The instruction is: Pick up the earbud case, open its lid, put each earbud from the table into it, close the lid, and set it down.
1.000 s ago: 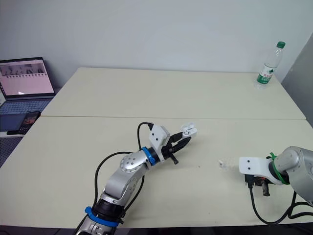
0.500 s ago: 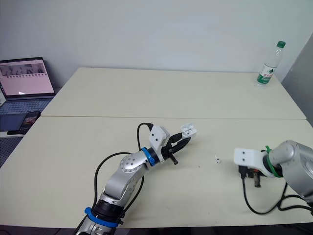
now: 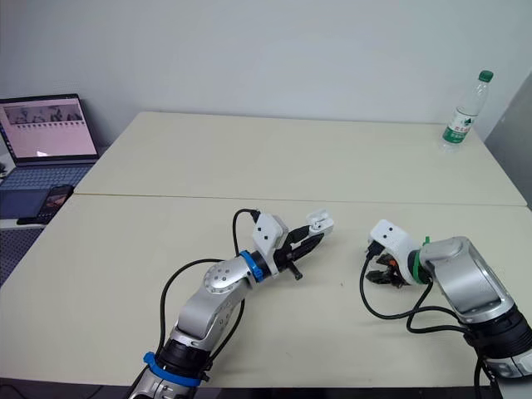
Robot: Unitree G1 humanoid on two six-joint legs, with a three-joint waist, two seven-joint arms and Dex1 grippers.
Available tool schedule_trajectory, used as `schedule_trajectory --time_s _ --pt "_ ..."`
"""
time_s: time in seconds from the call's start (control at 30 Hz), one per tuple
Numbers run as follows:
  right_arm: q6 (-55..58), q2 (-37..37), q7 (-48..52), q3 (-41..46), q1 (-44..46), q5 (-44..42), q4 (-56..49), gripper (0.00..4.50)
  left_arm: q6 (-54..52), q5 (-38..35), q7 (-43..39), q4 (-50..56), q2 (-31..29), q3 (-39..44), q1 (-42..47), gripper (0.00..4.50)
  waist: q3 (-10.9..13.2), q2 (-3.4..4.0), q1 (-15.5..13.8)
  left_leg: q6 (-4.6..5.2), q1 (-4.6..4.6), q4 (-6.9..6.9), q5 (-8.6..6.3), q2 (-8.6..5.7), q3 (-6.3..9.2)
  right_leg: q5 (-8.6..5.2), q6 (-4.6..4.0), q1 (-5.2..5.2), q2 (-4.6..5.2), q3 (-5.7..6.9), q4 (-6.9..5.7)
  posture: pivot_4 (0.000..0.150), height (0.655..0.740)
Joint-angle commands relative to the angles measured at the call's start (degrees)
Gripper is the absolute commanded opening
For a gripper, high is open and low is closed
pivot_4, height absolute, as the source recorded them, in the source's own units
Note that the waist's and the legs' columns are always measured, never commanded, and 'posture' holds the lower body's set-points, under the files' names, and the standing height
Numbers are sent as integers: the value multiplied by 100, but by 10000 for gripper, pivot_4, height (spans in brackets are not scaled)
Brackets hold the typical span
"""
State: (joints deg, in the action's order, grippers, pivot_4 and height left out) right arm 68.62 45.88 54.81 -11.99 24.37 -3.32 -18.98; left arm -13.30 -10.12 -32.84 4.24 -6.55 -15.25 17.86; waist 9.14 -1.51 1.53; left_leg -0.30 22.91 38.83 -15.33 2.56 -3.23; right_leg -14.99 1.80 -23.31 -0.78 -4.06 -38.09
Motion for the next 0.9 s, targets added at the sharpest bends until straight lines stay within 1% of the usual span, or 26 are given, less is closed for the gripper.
schedule_trajectory --time_s 0.03,0.07,0.17,0.3,0.33,0.43,0.5,0.53,0.63,0.73,0.8,0.9 --pt "143 97 -198 18 155 -131 -24 25534 98 -35 17 208 28 42 69 7656 0 0 4 0 0 0 0 0 0 0 0 0 -1 0 0 1500 7362" --pt "171 107 -213 11 164 -185 -6 25534 99 -36 18 204 29 45 73 7656 0 0 6 0 -1 0 0 0 -1 0 0 0 -1 -1 -1 1500 7362" --pt "273 149 -203 1 179 -395 -38 19589 102 -35 19 202 28 46 73 7656 0 0 9 0 -1 1 0 0 -2 0 1 0 -2 -1 0 1500 7362" --pt "274 230 -263 -26 187 -584 -113 5015 99 -35 21 210 28 44 64 7656 0 0 9 0 0 0 0 1 -1 -1 1 0 -2 -1 1 1500 7362" --pt "232 287 -264 -47 176 -608 -121 2675 101 -34 21 205 28 44 66 7656 0 0 9 0 0 0 0 1 -1 0 1 0 -2 0 1 1500 7362" --pt "14 512 -173 -84 116 -685 -150 2606 101 -36 21 203 27 47 63 7656 0 0 9 0 0 0 0 0 -2 -1 1 0 -2 -1 2 1500 7362" --pt "-602 815 58 -165 6 -662 -191 2606 103 -36 22 209 26 45 54 7656 1 1 7 0 1 0 0 0 -3 -1 1 0 -1 -1 2 1500 7362" --pt "-1298 1082 252 -255 -124 -521 -185 2606 104 -37 21 201 26 49 60 7656 1 1 3 0 0 0 0 -1 -2 -1 2 0 -1 0 3 1500 7362" --pt "-4222 1942 1035 -304 -706 -78 200 2606 110 -42 22 190 32 52 73 7656 2 2 -5 1 1 -3 0 -1 -1 -5 9 0 -2 3 9 1500 7362" --pt "-6301 2440 1680 -160 -996 30 1006 2606 125 -41 21 168 45 48 85 7656 2 1 9 3 0 -4 -2 -2 -8 -19 32 0 -1 -1 12 1500 7362" --pt "-7920 2633 1950 -223 -942 278 1816 2606 133 -36 23 160 58 42 86 7656 2 1 19 3 -4 -3 -1 -1 -12 -18 31 1 -1 -4 10 1500 7362" --pt "-10143 2539 2287 -465 -515 585 3107 2606 135 -33 30 165 77 30 80 7656 3 3 41 3 -18 -1 -1 2 -20 -14 23 6 -2 -9 4 1500 7362"
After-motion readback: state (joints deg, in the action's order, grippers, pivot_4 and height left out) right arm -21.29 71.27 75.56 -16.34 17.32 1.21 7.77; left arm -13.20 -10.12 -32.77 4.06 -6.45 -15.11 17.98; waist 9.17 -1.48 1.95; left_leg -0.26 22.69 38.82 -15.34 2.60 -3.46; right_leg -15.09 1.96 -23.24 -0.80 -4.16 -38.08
